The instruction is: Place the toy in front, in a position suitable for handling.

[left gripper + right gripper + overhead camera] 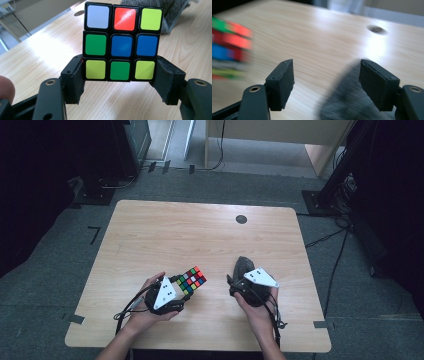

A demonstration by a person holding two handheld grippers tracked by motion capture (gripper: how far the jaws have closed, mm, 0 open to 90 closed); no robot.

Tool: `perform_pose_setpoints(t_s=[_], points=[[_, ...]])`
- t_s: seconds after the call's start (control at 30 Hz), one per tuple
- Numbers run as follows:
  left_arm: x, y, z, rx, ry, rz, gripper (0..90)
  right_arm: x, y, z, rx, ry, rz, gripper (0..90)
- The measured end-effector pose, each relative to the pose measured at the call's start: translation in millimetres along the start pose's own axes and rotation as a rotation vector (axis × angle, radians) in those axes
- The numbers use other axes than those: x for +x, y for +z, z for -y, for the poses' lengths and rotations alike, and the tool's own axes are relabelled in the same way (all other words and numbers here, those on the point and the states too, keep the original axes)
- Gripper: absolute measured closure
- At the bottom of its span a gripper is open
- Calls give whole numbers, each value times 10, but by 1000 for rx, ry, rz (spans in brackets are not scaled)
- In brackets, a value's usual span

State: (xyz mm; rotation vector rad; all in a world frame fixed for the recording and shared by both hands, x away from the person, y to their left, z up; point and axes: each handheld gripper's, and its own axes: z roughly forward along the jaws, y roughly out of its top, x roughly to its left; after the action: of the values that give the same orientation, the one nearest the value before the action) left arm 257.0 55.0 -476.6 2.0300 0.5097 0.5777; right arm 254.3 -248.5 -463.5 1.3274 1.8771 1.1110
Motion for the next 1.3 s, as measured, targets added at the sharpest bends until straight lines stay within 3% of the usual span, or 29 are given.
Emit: perform_pose_setpoints(t_s=[0.03,0.13,0.23,0.37,0.43,0.47,0.53,0.57,0.6,0.63,0.67,0.7,0.8,0.9,0.93,0.97,1.0,1.03,1.07,1.1,1.13,1.17,1.3], points=[[52,-26,1,-19,-42,29,339,-107,101,97,78,-5,53,290],[97,-51,-1,-36,-78,57,338,-179,242,246,172,-26,88,352],[144,-82,-7,-52,-121,73,338,-190,311,323,193,-29,91,393],[164,-88,0,-48,-138,73,339,-218,346,352,204,-4,82,439],[173,-91,5,-48,-149,78,339,-254,356,393,196,20,71,553],[174,-93,5,-47,-151,79,339,-254,356,393,196,20,71,553],[167,-94,3,-44,-145,78,339,-277,334,387,198,24,68,664],[161,-91,1,-42,-141,78,339,-307,296,362,197,64,40,703],[154,-87,0,-38,-137,78,339,-307,296,362,197,64,40,703],[139,-73,-4,-23,-121,73,339,-297,232,326,137,106,-23,708],[139,-73,-4,-23,-121,73,340,-297,232,326,137,106,-23,708],[126,-61,-4,-16,-117,75,340,-265,184,291,87,109,-69,709],[66,-14,-19,31,-73,51,340,-54,16,114,-40,58,-179,708],[-15,23,-42,62,-27,61,341,190,-130,-54,-126,33,-328,708],[-46,34,-53,74,-10,60,341,342,-203,-122,-168,28,-407,707],[-74,43,-68,89,9,54,341,342,-203,-122,-168,28,-407,707],[-100,54,-80,101,16,50,342,537,-265,-157,-177,-48,-425,705],[-121,63,-91,110,22,46,342,537,-265,-157,-177,-48,-425,705],[-138,73,-104,122,24,42,342,645,-282,-161,-169,-98,-420,704],[-148,78,-117,138,29,40,342,746,-284,-154,-161,-158,-397,702],[-165,86,-129,145,25,36,342,928,-264,-110,-138,-267,-322,693],[-175,89,-141,162,33,34,342,928,-264,-110,-138,-267,-322,693],[-212,102,-149,188,52,22,344,1097,-224,-13,-146,-421,-211,678]])
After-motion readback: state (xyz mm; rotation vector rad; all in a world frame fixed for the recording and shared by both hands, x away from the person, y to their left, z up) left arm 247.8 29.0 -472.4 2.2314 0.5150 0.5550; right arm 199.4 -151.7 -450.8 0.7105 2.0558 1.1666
